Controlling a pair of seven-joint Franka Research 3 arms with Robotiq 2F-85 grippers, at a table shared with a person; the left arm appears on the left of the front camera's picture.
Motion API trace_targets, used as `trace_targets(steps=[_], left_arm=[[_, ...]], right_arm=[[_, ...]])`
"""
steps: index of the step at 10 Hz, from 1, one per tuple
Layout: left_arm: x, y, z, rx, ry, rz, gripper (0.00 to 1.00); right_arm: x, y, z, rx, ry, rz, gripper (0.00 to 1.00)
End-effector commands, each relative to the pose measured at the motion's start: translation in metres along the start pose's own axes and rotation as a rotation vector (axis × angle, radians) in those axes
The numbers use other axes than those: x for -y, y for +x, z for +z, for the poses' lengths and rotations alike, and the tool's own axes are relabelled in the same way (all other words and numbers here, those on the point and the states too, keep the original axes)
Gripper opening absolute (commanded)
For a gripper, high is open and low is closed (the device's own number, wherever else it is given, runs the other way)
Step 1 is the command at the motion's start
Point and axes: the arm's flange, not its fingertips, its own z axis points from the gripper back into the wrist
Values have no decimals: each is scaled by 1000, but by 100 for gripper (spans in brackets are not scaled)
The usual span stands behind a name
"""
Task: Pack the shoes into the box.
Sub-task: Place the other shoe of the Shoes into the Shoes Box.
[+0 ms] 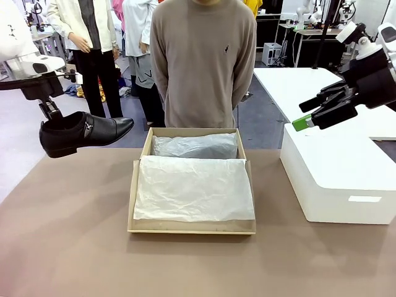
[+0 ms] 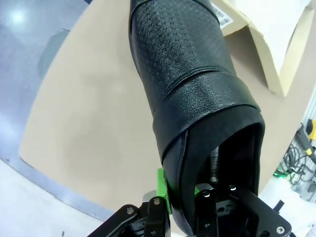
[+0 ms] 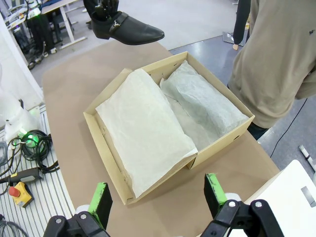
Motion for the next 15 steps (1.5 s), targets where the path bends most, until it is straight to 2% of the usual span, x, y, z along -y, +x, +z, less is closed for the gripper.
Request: trace_targets(steps=[1,4,6,8,9,11,13,15], left_arm=[[0,-1,4,0,11,-20,0],[0,0,0,-1,0,-2,0],[19,18,13,36,82,184,0],[39,40,27,99,82,401,0],[50,54,28,98,65,492,0],[71,82,24,152,8,632,0],[93,103,17,161,11,677,0],[90,97,14,122,5,659,0]], right_arm=[[4,1,-1,21,15,21,100],[4,1,-1,21,15,21,100],[4,1,-1,21,15,21,100],[4,1,-1,21,15,21,100],[4,1,-1,21,15,21,100],[4,1,-1,21,15,21,100],[4,1,-1,21,15,21,100],[4,1,-1,21,15,21,100]])
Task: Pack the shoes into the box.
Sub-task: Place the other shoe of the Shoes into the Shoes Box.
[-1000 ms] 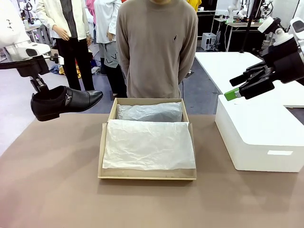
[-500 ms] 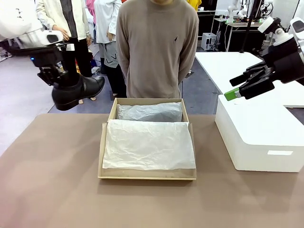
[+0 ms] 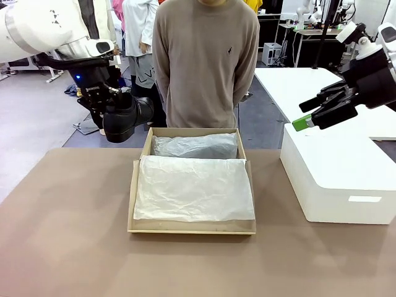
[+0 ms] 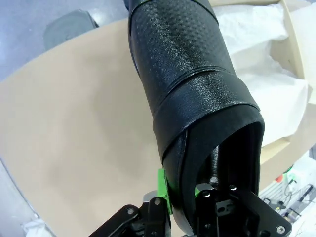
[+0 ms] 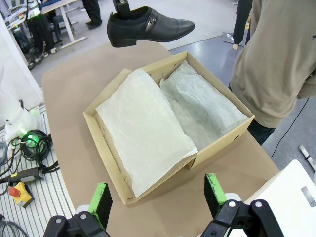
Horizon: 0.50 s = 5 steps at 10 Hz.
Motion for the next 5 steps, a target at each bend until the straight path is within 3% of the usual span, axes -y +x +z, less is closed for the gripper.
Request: trace_targets(steps=[1,5], left_arm=[[-15,-1,4,1,1,2,0],[-12,0,-1,-6,2,16,0]], right_arm=[[3,1,-1,21,16,21,100],[3,1,-1,21,16,21,100]])
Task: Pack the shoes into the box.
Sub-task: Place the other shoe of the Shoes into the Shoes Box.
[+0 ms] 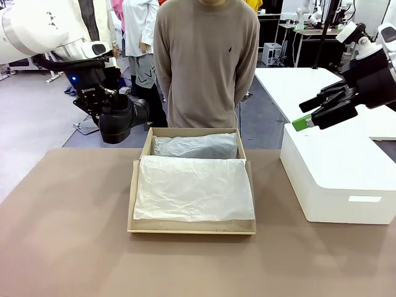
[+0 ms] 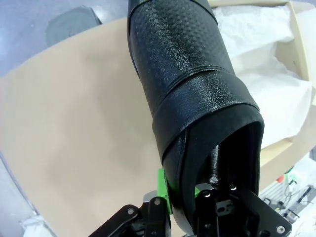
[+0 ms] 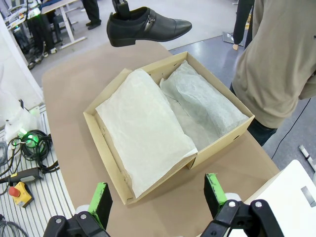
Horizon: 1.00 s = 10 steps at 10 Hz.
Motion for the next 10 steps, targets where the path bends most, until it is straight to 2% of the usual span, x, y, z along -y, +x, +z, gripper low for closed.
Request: trace_targets(steps=[1,2,5,8,10], left_arm=[[14,2,4,52,54,139,0],[30,4,2,64,92,251,0],[74,14,-10,81,28,519,0],[123,22,-29,109,58,642,0],[142,20,-40,102,130,634,0]], right_arm=[[3,1,-1,21,16,21,100],[3,1,-1,21,16,21,100],[3,1,-1,21,16,21,100],[3,1,-1,21,16,21,100],[3,1,-1,21,16,21,100]])
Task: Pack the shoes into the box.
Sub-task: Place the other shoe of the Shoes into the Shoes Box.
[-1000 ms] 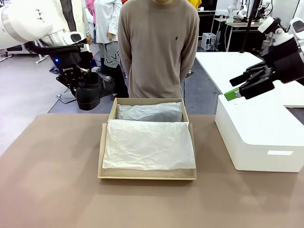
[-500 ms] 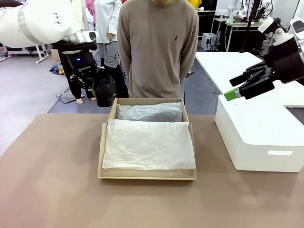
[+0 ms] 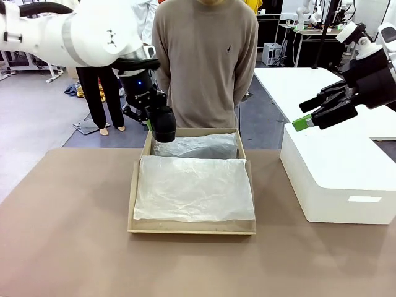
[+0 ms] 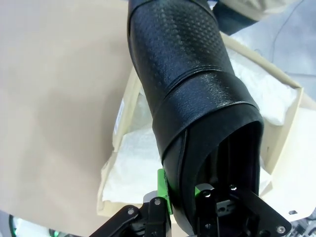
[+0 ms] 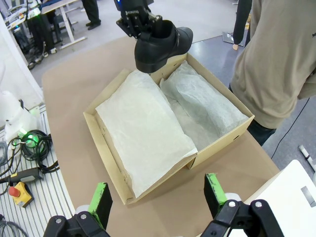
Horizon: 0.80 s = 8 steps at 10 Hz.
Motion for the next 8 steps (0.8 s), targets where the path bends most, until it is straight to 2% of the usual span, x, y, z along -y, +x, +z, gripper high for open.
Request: trace_targets(steps=[1,8], left_arm=[[-9,7,5,-13,-23,0,0],[-5,6,-1,-3,0,15,0]], right_arm=[[3,1,-1,21,16,21,100],[3,1,-1,21,16,21,100]])
